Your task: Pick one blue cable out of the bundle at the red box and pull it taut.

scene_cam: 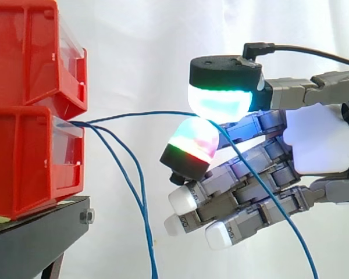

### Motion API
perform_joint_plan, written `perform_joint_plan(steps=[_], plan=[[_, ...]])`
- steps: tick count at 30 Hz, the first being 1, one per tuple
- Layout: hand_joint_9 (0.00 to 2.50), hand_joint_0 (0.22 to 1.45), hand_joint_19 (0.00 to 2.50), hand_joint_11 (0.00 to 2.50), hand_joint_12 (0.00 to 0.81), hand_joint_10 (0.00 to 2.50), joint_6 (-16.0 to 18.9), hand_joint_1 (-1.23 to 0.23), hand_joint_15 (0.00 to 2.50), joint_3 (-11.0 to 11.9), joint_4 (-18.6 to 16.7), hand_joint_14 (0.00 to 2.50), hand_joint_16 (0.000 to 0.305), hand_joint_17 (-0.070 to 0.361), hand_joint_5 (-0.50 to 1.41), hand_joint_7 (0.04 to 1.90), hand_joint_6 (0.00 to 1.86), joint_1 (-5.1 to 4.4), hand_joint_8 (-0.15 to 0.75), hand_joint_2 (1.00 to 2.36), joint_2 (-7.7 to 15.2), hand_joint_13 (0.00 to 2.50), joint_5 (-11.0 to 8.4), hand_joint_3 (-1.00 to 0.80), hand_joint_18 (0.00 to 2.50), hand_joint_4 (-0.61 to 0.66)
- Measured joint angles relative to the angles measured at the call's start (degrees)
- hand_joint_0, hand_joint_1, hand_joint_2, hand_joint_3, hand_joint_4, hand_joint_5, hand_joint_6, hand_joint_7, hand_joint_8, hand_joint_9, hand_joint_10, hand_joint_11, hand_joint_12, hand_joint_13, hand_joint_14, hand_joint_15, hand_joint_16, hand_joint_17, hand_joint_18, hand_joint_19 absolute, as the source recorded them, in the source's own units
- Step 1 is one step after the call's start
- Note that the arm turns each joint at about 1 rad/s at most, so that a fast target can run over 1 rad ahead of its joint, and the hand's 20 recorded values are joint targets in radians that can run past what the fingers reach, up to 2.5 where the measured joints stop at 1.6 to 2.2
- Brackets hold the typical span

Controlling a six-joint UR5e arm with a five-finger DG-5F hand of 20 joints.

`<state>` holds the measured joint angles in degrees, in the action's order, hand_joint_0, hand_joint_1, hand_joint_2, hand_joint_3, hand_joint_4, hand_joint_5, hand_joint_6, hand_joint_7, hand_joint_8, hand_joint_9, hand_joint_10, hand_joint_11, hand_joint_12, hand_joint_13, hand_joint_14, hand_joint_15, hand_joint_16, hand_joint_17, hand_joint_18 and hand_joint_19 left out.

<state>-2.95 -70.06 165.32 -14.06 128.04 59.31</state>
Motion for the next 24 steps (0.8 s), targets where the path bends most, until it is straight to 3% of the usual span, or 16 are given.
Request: perform_joint_plan(steps=[13,21,24], plan=[[0.66,0.64,0.36,0.60,0.401,0.01,0.0,-0.82,0.13,0.0,0.0,0.00,0.057,0.129,-0.17,1.12,0.84,0.00,0.337,1.03,0.0,0.28,-0.07,0.07,0.53,-0.02],[0.67,0.65,0.36,0.60,0.399,0.01,0.1,-0.83,0.13,0.0,0.4,0.00,0.057,0.128,-0.17,1.12,0.84,0.02,0.333,1.03,0.0,0.29,-0.03,0.08,0.54,-0.07],[0.76,0.64,0.36,0.75,0.399,0.01,0.2,-0.82,0.14,0.0,1.1,0.00,0.057,0.128,-0.17,1.12,0.84,0.10,0.346,1.03,0.0,0.29,0.00,0.08,0.54,-0.06]])
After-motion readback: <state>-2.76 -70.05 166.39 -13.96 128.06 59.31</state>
